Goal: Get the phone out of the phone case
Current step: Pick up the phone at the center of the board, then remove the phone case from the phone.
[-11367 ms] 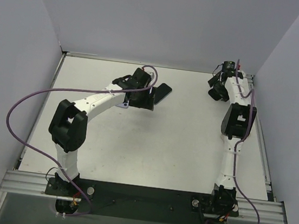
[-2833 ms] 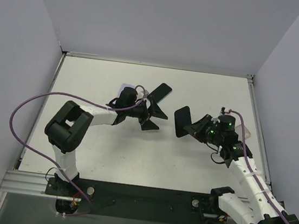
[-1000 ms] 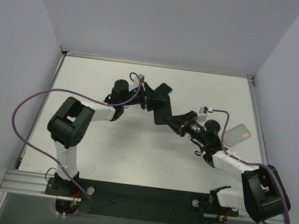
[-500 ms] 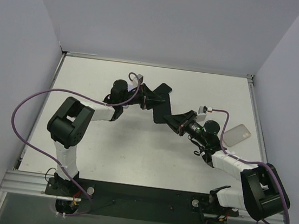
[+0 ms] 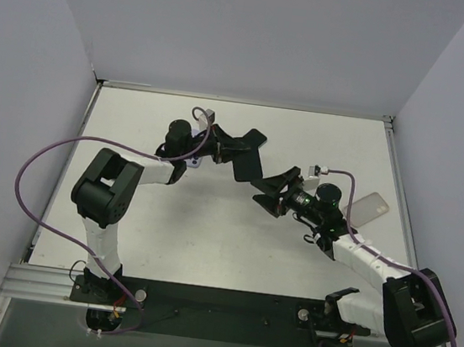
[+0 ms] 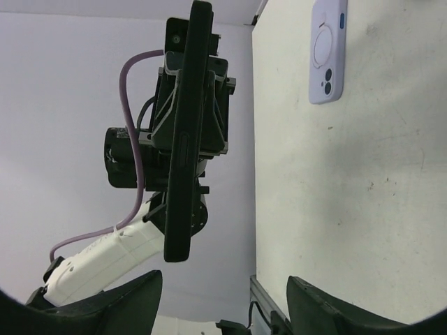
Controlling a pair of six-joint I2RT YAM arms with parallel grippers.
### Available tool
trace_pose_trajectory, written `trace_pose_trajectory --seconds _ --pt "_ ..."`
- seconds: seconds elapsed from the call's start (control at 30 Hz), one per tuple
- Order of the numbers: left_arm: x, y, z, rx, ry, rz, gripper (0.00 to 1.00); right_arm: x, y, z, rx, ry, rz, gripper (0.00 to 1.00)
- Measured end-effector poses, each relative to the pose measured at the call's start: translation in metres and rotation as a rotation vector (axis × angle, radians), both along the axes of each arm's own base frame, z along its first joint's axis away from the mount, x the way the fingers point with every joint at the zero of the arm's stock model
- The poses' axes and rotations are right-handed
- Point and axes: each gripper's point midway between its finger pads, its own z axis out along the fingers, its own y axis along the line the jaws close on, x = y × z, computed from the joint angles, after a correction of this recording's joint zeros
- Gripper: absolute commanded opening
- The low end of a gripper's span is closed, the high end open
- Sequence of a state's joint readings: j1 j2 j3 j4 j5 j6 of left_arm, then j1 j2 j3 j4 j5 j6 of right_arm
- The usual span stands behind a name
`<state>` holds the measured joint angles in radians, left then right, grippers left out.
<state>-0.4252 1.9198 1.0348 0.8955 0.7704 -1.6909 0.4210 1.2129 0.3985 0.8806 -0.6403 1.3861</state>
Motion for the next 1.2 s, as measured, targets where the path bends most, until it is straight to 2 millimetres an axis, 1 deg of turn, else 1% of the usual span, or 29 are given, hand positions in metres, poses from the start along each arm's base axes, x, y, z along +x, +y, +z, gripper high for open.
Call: trace_pose_trajectory --seconds 0.1,0.23,0.4,0.47,0.5,0.53,0.6,0.63,0.67,0.7,0.73,0.8,0.83,0.87,0.97,1.03,1.2 --pt "0.004 0.004 0.002 -0.004 -0.003 0.011 0.00 0.001 -0.008 0.003 -0.012 -0.006 -0.018 0.58" --pt "0.003 0.003 0.002 -0.005 -0.005 0.010 0.00 0.007 -0.016 0.007 -0.013 -0.016 -0.040 0.57" --pt "0.003 0.003 0.002 -0.005 -0.008 0.010 0.00 0.009 -0.009 0.021 -0.004 -0.039 -0.016 0.54" --pt "0.003 0.003 0.002 -0.004 -0.012 0.010 0.00 0.012 -0.008 0.024 0.000 -0.046 -0.013 0.48" --pt "0.003 0.003 0.003 -0.003 -0.014 0.010 0.00 0.013 -0.006 0.026 0.002 -0.048 -0.009 0.44" --pt "0.003 0.003 0.003 -0.003 -0.015 0.010 0.00 0.015 -0.005 0.026 0.002 -0.049 -0.009 0.33" --pt "0.002 0.004 0.005 -0.005 -0.021 0.011 0.00 0.017 -0.004 0.024 0.004 -0.046 -0.009 0.25" --pt "0.002 0.004 0.006 -0.005 -0.023 0.011 0.00 0.018 -0.003 0.023 0.006 -0.040 -0.010 0.17" --pt "0.002 0.004 0.007 -0.005 -0.027 0.011 0.00 0.020 -0.003 0.021 0.010 -0.034 -0.011 0.16" --pt "0.002 0.004 0.007 -0.001 -0.040 0.014 0.00 0.021 -0.002 0.021 0.019 -0.030 -0.010 0.15" --pt "0.002 0.004 0.007 0.001 -0.042 0.016 0.00 0.022 -0.001 0.022 0.027 -0.032 -0.011 0.17" --pt "0.004 0.006 0.007 0.000 -0.042 0.024 0.00 0.024 0.000 0.025 0.045 -0.035 -0.013 0.23" --pt "0.005 0.006 0.008 0.000 -0.043 0.026 0.00 0.026 0.000 0.026 0.052 -0.035 -0.015 0.30" --pt "0.005 0.006 0.008 -0.001 -0.042 0.026 0.00 0.027 0.000 0.026 0.059 -0.033 -0.017 0.30" --pt "0.004 0.006 0.010 -0.004 -0.042 0.024 0.00 0.031 0.001 0.024 0.072 -0.024 -0.029 0.29" --pt "0.003 0.006 0.010 -0.005 -0.042 0.022 0.00 0.033 0.001 0.024 0.083 -0.015 -0.033 0.26" --pt "0.003 0.006 0.011 -0.006 -0.040 0.022 0.00 0.036 0.001 0.032 0.122 -0.034 -0.043 0.19"
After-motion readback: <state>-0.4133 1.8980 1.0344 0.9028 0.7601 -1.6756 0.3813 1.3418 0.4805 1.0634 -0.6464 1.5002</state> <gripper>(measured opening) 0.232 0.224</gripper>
